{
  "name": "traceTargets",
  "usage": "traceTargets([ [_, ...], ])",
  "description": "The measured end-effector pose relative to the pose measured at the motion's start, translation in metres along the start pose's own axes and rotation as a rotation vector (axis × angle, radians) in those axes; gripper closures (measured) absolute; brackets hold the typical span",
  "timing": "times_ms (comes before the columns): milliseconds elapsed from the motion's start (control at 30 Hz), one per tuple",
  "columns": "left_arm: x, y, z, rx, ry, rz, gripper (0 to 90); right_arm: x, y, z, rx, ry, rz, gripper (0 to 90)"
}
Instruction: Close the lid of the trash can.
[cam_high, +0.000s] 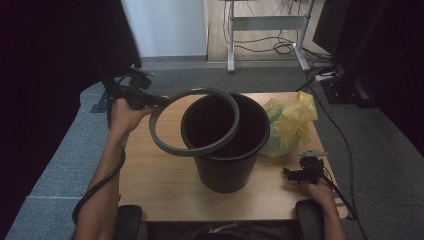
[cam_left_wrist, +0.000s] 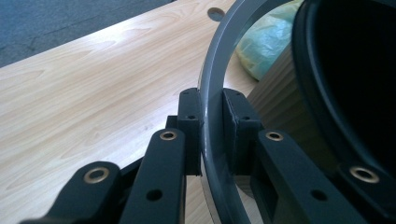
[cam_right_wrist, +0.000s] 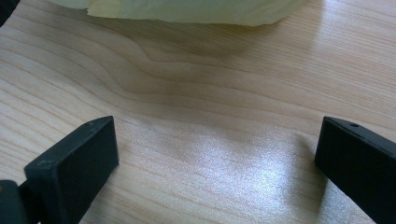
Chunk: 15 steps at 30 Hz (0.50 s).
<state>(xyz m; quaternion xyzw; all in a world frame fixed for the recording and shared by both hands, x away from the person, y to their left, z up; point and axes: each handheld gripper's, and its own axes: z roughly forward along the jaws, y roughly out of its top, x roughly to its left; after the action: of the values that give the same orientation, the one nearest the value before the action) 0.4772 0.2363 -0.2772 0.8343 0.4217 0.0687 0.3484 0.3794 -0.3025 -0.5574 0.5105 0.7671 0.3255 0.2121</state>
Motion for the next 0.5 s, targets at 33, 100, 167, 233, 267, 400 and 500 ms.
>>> traceTargets([
  [33,-0.002,0.002,0.001,0.002,-0.003,0.005,78.5,0.000,0.000,0.000,0.000,0.000,0.000,0.0],
  [100,-0.007,0.006,0.005,0.003,-0.005,0.014,78.5,0.000,0.000,0.000,0.000,0.000,0.000,0.0],
  [167,-0.011,0.009,0.008,0.005,-0.009,0.027,78.5,0.000,0.000,0.000,0.000,0.000,0.000,0.0],
  [233,-0.016,0.013,0.011,0.005,-0.011,0.036,78.5,0.000,0.000,0.000,0.000,0.000,0.000,0.0],
  [267,-0.018,0.015,0.012,0.007,-0.012,0.041,78.5,0.000,0.000,0.000,0.000,0.000,0.000,0.0],
  [400,-0.026,0.021,0.019,0.007,-0.016,0.055,78.5,0.000,0.000,0.000,0.000,0.000,0.000,0.0],
  [500,-0.032,0.026,0.023,0.010,-0.023,0.067,78.5,0.000,0.000,0.000,0.000,0.000,0.000,0.0],
])
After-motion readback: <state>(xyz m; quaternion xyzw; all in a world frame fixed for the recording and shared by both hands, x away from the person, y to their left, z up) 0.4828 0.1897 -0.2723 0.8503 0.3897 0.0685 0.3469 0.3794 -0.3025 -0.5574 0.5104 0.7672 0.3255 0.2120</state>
